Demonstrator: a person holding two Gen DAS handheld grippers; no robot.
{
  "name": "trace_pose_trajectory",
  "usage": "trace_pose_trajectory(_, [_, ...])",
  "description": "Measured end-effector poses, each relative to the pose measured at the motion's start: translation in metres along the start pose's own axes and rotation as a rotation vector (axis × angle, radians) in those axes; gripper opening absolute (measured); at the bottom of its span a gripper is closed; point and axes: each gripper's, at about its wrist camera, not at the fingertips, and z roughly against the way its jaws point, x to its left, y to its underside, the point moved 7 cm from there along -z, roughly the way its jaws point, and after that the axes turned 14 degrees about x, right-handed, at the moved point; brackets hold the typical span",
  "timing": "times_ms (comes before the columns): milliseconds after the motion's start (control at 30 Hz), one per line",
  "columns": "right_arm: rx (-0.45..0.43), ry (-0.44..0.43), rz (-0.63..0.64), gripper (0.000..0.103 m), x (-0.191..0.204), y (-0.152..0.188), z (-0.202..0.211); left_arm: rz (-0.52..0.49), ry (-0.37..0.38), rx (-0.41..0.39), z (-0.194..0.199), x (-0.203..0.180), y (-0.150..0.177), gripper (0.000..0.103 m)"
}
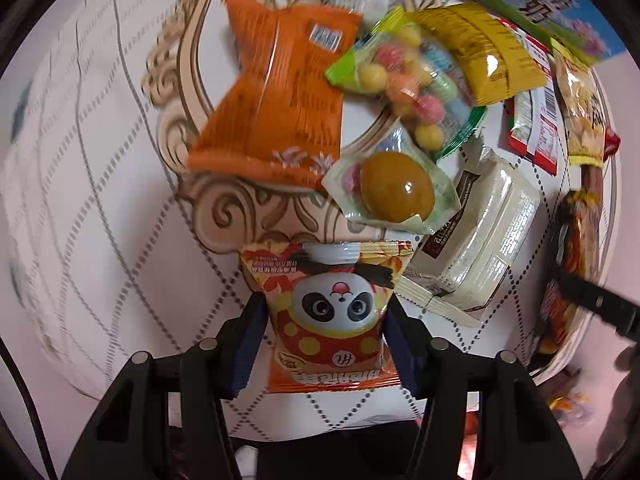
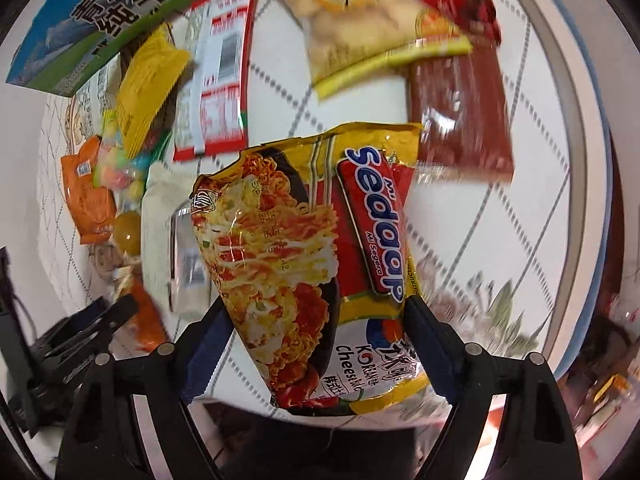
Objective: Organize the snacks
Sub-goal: 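Grasp the panda-print bag with left tool while right tool grasps the Sedaap noodle pack, then carry both packets into the cardboard box and open both tools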
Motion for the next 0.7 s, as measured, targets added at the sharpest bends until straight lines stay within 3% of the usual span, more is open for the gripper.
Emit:
trace_pose_trajectory(133, [-0.026, 0.087, 0.085, 0.09, 0.008, -0.001, -0.01, 0.023, 0.063, 0.068, -0.032, 0.001, 0.004, 0.056])
trace_pose_trajectory(333, [-0.047, 0.113, 0.125, 0.092, 0.012, -0.008, -0.035, 0.048, 0.102, 0.034, -0.044, 0.007, 0.013, 0.056])
trace_pose_trajectory(567, [-0.057, 0.129, 0.115, 0.092, 0.02, -0.003, -0.066, 0.042, 0.072, -0.006, -0.019, 0.031, 0.04, 0.055])
trace_pose_trajectory(700, [-0.04, 0.148, 0.127, 0.095, 0.025, 0.011, -0.05, 0.038, 0.063, -0.013, -0.014, 0.032, 0.049, 0.055])
